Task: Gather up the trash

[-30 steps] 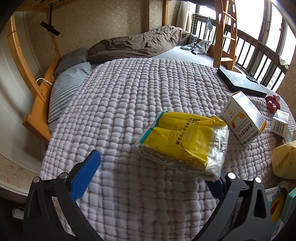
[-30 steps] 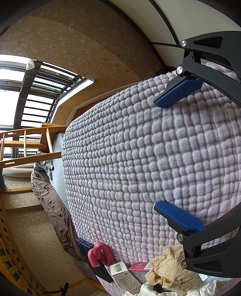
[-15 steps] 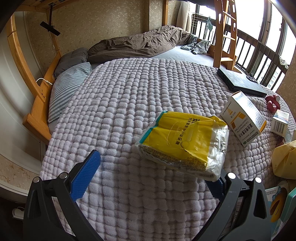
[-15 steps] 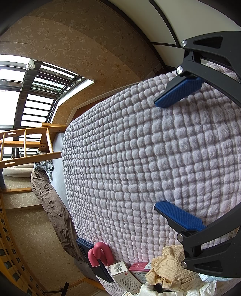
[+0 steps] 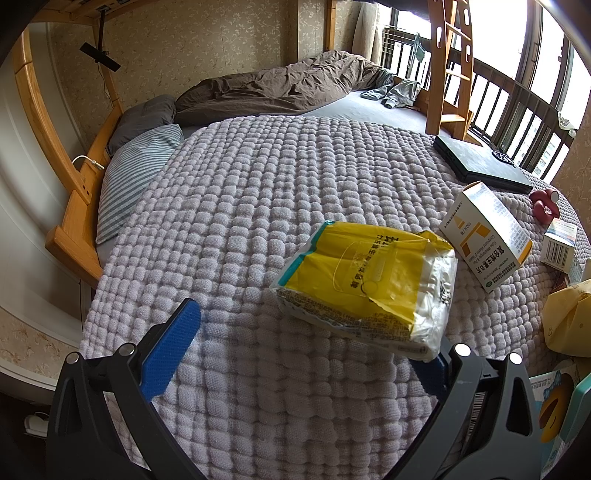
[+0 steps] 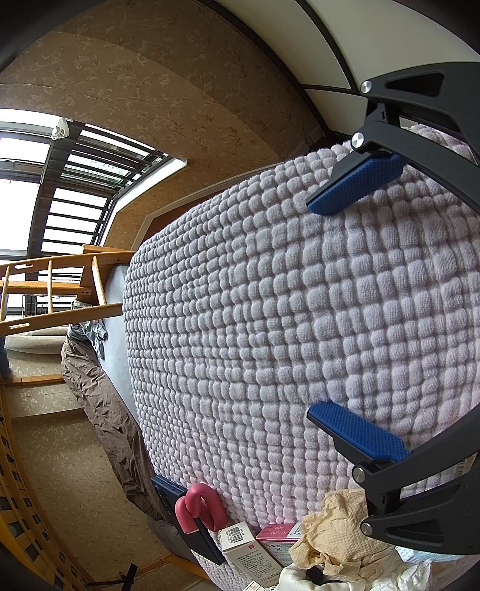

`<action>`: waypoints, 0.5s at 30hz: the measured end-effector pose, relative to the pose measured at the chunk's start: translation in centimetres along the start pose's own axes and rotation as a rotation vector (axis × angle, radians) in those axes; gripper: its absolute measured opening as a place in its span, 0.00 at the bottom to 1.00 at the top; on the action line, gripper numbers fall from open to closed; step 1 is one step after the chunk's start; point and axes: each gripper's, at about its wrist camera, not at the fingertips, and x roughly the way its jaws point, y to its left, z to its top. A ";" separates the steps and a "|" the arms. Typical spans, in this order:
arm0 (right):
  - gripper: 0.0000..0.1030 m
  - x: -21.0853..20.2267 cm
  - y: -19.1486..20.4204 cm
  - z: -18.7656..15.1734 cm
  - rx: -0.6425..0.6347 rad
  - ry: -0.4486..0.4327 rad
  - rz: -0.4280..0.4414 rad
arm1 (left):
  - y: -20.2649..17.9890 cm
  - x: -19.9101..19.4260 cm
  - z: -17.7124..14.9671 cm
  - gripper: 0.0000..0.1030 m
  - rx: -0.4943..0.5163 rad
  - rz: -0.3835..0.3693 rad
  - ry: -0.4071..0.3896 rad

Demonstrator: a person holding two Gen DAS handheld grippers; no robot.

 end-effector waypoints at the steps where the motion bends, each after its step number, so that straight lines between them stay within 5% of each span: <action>1: 0.97 0.0 0.0 0.0 0.000 0.000 0.000 | 0.0 0.0 0.0 0.99 0.000 0.000 0.000; 15: 0.96 -0.1 0.0 0.0 0.009 0.003 -0.014 | 0.0 0.0 0.0 0.99 0.003 0.000 0.001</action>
